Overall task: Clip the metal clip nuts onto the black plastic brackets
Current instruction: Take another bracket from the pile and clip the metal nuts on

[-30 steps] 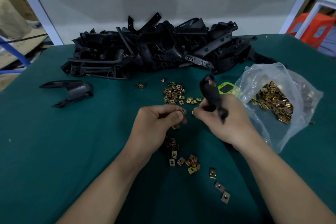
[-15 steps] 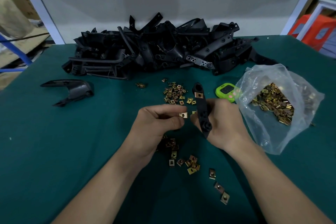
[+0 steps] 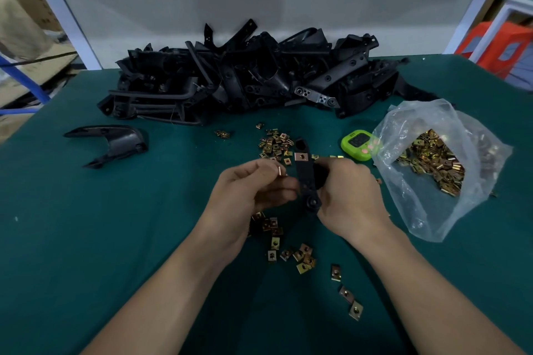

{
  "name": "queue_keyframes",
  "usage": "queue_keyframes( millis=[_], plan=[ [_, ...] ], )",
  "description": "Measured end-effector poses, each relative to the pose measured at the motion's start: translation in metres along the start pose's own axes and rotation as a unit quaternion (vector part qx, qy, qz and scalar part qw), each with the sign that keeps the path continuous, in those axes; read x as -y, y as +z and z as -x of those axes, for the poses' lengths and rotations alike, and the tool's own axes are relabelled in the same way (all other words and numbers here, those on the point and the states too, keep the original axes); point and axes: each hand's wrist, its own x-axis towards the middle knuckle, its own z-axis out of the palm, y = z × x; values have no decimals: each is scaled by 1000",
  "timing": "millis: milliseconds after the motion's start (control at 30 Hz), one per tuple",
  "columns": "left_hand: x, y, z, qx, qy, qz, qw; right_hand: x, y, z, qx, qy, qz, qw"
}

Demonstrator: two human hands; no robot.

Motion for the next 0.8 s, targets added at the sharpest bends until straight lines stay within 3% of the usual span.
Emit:
queue_keyframes(
  millis=[167,400,800],
  plan=[
    [2,-4,0,-17,48,-32,998,1,2,1,3,9,9,1000],
    [5,-1,0,-25,48,-103,993,0,5,0,-3,23,15,1000],
    [3,2,1,-61,51,-97,992,-3,8,-3,-11,41,20,999]
  ],
)
